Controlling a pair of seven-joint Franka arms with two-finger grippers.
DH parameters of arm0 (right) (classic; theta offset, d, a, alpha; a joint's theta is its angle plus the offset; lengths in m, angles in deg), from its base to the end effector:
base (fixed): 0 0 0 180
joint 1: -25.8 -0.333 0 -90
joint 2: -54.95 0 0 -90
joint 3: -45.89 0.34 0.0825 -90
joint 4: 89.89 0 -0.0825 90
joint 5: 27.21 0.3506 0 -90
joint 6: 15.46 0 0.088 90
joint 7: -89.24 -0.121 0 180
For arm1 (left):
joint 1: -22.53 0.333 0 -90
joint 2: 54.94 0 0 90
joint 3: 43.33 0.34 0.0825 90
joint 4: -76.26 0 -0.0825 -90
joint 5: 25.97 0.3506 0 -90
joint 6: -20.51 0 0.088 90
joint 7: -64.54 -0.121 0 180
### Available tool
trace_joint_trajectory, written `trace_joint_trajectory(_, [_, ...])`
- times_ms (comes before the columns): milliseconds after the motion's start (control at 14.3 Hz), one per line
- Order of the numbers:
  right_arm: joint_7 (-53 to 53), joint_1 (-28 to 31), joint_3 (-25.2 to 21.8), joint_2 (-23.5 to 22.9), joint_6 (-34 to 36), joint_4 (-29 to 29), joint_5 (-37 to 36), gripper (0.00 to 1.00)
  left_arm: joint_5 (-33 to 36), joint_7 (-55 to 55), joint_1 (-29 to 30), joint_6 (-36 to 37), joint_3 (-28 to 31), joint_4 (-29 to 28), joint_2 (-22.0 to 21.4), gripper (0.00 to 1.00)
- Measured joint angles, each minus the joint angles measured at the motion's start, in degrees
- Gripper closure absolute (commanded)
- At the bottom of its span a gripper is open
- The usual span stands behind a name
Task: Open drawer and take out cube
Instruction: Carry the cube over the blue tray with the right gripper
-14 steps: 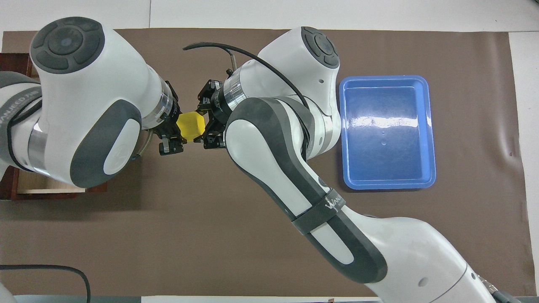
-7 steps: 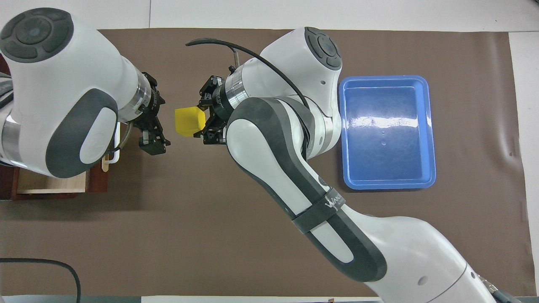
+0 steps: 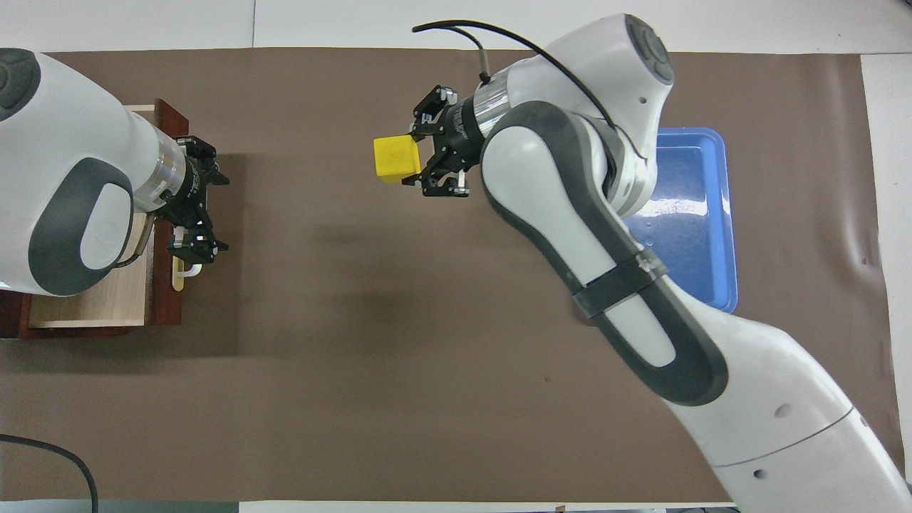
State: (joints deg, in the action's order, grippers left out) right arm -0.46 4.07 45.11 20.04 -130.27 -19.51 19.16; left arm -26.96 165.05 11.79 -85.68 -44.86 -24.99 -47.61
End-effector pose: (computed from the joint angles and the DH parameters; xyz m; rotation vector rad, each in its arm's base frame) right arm 0.6663 0.3147 0.4684 -1.8368 1.6922 0.6944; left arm 0.5536 -0.1213 0.5017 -2.2321 -2.1761 0.0618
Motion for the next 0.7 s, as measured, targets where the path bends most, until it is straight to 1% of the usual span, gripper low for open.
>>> trace_joint_trajectory(140, [7.26, 6.65, -0.05, 0.81, 2.39, 2.63, 3.07, 1.0, 0.58, -4.03, 2.51, -1.56, 0.07, -1.95, -0.31, 0.0])
trace_joint_trajectory(351, [11.37, 14.57, -0.04, 2.41, 6.31, 7.12, 4.07, 1.0, 3.61, -6.07, 4.25, -5.52, 0.04, -5.13, -0.41, 0.0])
trace_joint_trajectory(561, [11.77, 18.71, -0.08, 4.65, 6.89, 13.58, 4.09, 1.0, 4.3, -7.04, 5.51, -8.46, 0.03, -6.58, -0.38, 0.0])
trace_joint_trajectory(701, [15.69, 20.84, -0.38, 6.08, 6.64, 18.72, 4.07, 1.0, 4.17, -8.86, 6.99, -8.79, -0.13, -6.66, -0.41, 0.0])
